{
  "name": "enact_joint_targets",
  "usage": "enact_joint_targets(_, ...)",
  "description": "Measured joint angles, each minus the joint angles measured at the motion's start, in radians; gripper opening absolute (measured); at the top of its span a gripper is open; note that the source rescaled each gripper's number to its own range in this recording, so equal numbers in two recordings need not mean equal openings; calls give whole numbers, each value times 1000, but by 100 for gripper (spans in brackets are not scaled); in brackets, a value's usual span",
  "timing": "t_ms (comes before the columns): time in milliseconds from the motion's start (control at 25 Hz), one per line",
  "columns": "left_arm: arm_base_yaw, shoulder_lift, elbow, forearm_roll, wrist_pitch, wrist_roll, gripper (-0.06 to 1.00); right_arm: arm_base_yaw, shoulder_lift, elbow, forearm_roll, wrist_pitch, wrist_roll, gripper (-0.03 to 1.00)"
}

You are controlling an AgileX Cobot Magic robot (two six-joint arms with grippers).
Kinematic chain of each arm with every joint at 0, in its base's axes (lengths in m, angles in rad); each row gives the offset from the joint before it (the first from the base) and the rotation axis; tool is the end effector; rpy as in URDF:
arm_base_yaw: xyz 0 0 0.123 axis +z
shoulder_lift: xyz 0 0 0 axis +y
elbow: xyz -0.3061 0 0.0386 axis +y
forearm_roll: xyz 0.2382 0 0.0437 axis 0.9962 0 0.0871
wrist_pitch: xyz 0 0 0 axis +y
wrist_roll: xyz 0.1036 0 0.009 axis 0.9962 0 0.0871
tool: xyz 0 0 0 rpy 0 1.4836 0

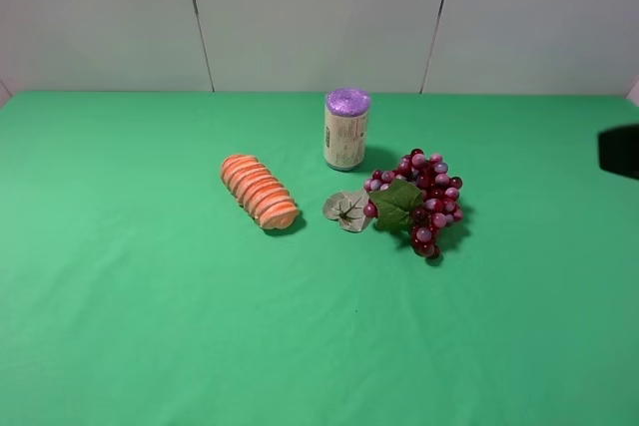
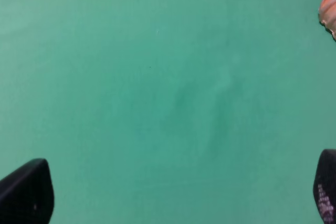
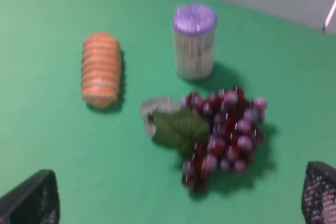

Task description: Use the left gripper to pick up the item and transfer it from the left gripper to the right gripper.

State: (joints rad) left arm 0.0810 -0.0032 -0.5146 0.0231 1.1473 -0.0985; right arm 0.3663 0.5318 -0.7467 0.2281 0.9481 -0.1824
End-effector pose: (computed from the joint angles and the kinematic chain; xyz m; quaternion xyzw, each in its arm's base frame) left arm -0.0319 -0.0004 0.2628 -0.0791 0.8670 0.0072 0.4919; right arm 0.0506 0.0399 0.3444 -0.2234 0.8608 0.1526 0.4310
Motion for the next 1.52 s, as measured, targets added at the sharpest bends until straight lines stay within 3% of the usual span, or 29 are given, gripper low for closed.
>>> enact_joint_targets(160,0,0,0,0,0,0,100,0,-90,0,-54,77,74,100)
enact_joint_targets(480,0,0,0,0,0,0,100,0,-260,61,-161,116,163,100)
enact_joint_targets(840,0,0,0,0,0,0,100,0,-444,244,-169,86,154,100)
enact_joint_targets(1520,0,0,0,0,0,0,100,0,-485,247,-171,70,140,100)
